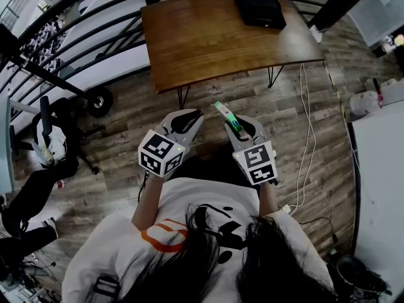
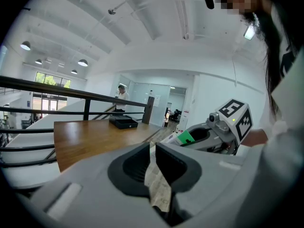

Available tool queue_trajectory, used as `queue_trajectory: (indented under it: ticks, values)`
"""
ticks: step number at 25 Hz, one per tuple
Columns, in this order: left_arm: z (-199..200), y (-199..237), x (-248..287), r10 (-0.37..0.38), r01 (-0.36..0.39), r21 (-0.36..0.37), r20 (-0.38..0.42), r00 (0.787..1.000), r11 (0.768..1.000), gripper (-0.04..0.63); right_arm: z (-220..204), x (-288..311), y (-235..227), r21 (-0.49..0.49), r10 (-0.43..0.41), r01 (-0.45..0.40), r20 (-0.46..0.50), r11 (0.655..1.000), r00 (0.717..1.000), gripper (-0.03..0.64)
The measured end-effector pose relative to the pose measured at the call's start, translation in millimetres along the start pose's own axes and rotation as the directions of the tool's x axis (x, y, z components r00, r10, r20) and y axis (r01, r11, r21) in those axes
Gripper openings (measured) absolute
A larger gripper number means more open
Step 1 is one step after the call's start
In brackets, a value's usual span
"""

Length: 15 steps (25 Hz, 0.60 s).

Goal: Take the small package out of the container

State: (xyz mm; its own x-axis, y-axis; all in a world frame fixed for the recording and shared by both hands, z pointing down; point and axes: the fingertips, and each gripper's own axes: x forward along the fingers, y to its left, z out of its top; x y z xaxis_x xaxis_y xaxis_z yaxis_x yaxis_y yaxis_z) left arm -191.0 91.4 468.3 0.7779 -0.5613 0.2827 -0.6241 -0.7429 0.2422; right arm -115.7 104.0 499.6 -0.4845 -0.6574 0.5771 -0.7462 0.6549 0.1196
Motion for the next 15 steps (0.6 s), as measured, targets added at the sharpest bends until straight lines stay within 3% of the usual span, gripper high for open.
queue_trajectory:
  ticks: [15]
  values:
    - [-1.1,0.0,9.7,-0.006,0.006,0.001,-0.010,1.000,1.000,0.020,-4.1,3.9,-6.8,0.002,0.005,-0.005,-0.005,1.000,1.000,0.118]
